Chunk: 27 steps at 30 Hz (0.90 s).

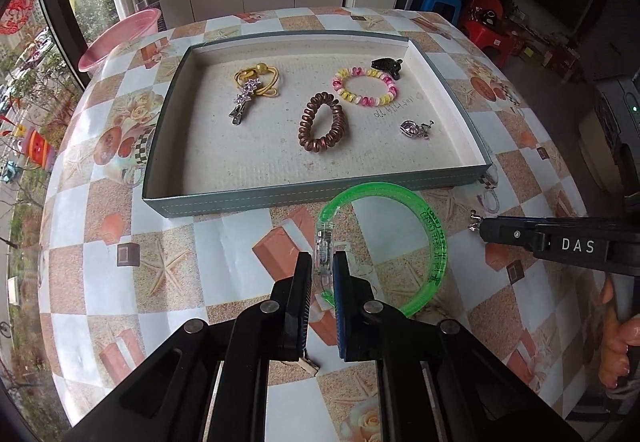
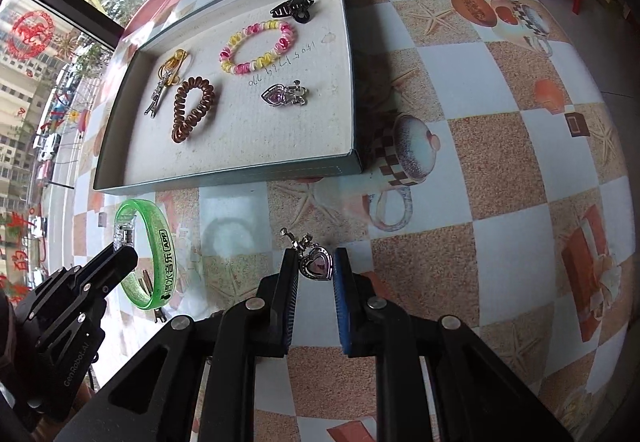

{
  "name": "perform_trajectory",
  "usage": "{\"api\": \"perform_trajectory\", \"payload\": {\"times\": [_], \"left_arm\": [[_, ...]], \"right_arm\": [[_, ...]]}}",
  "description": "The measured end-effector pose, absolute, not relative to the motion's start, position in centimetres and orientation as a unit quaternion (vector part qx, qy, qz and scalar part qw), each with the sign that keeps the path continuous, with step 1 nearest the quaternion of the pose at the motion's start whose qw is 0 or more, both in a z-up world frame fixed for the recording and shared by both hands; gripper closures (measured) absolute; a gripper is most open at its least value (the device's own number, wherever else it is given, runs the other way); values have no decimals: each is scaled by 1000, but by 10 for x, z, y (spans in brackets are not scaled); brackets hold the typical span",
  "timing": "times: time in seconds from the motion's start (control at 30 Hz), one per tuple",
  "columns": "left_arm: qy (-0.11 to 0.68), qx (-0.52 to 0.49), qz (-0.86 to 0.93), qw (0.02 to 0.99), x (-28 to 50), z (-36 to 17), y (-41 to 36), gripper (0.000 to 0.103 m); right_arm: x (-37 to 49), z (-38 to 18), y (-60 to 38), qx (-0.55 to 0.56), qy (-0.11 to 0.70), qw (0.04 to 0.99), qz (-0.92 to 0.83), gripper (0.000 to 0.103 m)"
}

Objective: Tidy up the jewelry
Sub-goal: 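Grasp the green bangle with the left tool while the right tool grasps the silver heart pendant, then carry the green bangle with the left tool while the right tool carries the heart pendant into the tray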

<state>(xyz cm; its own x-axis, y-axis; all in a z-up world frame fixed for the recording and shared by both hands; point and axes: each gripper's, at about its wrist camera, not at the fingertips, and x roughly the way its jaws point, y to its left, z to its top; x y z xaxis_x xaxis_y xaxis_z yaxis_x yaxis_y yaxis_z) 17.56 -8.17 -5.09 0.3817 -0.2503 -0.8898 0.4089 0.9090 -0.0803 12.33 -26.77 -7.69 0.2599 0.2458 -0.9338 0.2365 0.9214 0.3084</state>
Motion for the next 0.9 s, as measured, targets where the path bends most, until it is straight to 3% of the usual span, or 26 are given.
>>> {"api": "perform_trajectory", "payload": {"times": [0.9], "left_arm": [[471, 31, -182, 863, 204, 11, -57, 80]], "right_arm": [[148, -17, -283, 232, 566, 791, 31, 84]]}}
